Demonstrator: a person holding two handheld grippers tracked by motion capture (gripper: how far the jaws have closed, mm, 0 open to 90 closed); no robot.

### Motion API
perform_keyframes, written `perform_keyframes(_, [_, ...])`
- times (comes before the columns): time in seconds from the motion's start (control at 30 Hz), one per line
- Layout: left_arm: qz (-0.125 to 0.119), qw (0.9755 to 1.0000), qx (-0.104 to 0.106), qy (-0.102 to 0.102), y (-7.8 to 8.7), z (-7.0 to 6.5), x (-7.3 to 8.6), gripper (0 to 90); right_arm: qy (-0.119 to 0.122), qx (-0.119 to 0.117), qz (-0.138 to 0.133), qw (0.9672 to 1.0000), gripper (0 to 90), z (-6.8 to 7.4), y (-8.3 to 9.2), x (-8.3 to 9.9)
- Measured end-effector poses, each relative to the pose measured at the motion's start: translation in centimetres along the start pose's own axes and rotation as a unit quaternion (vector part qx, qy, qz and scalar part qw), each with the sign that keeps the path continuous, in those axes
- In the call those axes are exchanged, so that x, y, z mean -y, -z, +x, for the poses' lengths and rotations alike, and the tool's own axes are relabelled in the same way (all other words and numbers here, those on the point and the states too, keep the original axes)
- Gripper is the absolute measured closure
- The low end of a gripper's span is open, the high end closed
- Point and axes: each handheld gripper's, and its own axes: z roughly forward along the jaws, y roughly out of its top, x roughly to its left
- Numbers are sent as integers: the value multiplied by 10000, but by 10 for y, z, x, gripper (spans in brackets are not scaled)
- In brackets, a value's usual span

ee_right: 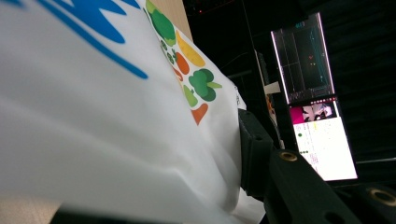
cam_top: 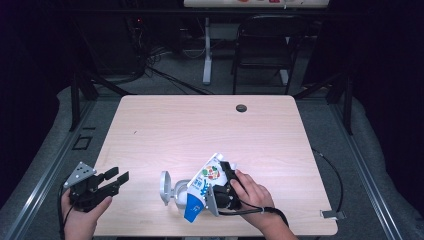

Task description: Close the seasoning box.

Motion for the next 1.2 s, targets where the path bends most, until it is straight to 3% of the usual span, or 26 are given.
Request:
perform_keyframes(0.23, [35, 10000, -19, -3, 1, 0, 0, 538, -272, -106, 0, 9996, 734, 1, -1, 2])
perform_keyframes(0.63, [0, 10000, -13, -4, 1, 0, 0, 539, -441, -183, 27, 9989, 735, 3, 0, 2])
perform_keyframes(1.2, [-11, 10000, -17, -8, 1, 0, 0, 539, -946, -345, 32, 9949, 736, 6, -1, 6])
